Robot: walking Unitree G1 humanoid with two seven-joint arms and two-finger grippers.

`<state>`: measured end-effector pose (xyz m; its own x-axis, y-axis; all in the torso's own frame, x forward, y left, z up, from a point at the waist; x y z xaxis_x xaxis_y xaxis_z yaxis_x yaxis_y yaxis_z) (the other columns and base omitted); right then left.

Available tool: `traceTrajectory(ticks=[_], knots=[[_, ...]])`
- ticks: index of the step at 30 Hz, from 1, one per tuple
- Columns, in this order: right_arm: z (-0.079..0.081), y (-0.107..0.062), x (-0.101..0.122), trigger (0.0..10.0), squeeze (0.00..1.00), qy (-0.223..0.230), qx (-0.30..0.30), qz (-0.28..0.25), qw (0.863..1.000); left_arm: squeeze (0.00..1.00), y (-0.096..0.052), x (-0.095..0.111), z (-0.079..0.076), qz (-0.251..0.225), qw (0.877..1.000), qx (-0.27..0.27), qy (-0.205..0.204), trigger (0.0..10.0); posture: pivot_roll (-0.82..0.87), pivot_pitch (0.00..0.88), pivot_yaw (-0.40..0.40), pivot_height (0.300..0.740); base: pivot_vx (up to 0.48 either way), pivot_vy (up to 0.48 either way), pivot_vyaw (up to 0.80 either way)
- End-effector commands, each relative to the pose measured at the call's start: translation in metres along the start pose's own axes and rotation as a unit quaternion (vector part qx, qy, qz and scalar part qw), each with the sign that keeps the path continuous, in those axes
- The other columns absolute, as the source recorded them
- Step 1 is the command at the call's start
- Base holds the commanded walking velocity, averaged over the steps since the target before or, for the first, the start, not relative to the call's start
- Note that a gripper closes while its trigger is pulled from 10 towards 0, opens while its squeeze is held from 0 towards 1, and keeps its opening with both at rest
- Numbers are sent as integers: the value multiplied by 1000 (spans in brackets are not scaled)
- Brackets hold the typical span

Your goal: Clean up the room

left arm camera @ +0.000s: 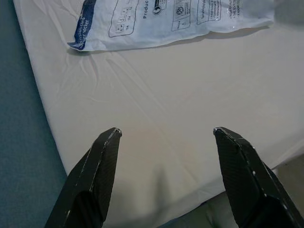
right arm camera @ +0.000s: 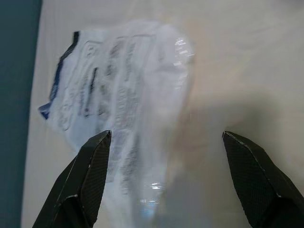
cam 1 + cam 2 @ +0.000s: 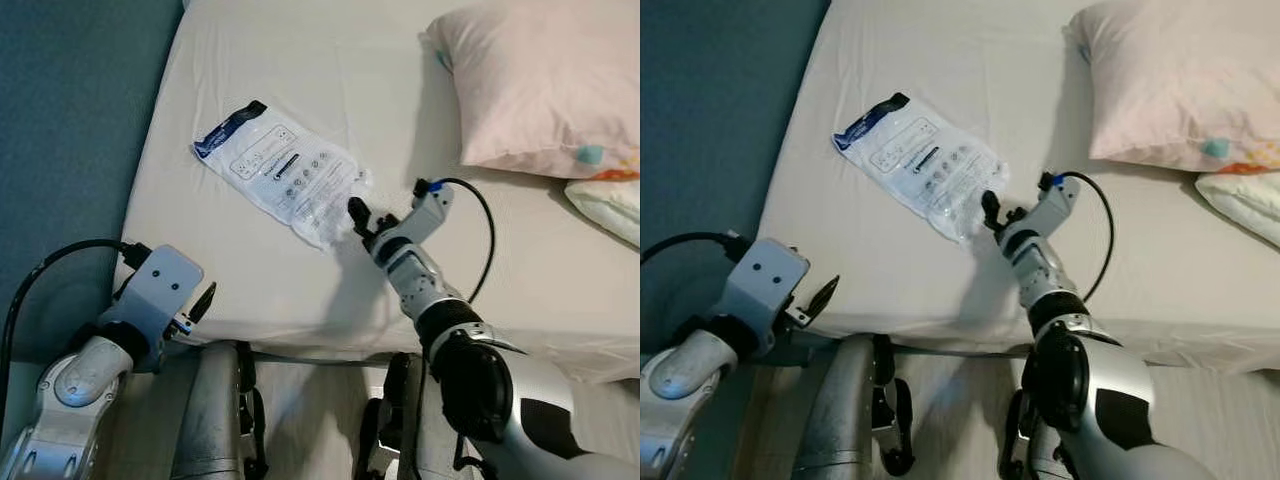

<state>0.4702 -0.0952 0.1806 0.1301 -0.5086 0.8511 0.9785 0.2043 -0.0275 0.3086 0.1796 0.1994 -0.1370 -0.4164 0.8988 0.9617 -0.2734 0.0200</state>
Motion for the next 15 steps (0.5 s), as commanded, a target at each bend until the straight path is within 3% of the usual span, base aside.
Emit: traceTrajectory(ticks=[1,9,10,12,13,15], knots=[[6,-2,-26,10000,0,-1,8,42,999,0,-6,-6,-3,17,1000,-7,7,10000,382,498,0,570,0,0,0],[21,-2,-38,10000,0,-8,32,57,998,0,-7,-6,-4,22,1000,-9,10,10000,384,499,7,570,0,0,0],[23,-2,-40,8588,0,-8,36,59,998,0,-7,-6,-3,22,1000,-8,11,10000,384,498,8,570,0,0,0],[24,-3,-41,8588,0,-8,38,60,997,0,-7,-6,-3,23,1000,-8,11,10000,384,498,8,570,0,0,0],[22,-3,-41,0,0,-5,35,59,998,0,-7,-6,-2,23,1000,-7,11,10000,384,498,11,570,0,0,0],[20,-3,-40,0,0,-1,30,57,998,0,-7,-6,-1,23,1000,-6,11,10000,383,498,11,570,0,0,0]])
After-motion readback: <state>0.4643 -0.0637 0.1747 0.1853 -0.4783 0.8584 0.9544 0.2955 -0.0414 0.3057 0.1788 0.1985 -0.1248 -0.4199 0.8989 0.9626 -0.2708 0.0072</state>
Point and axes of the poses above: a point about 5 cm out from each wrist's last joint towards the gripper, its own y axis pointing out of the wrist towards the gripper, its own x axis along the axis of the wrist's last joint, z = x × y, the point moved 6 cm from there along y, pointing out of the wrist towards the gripper, and after that the axes turned 6 degrees about -y, right-handed, at the moved point
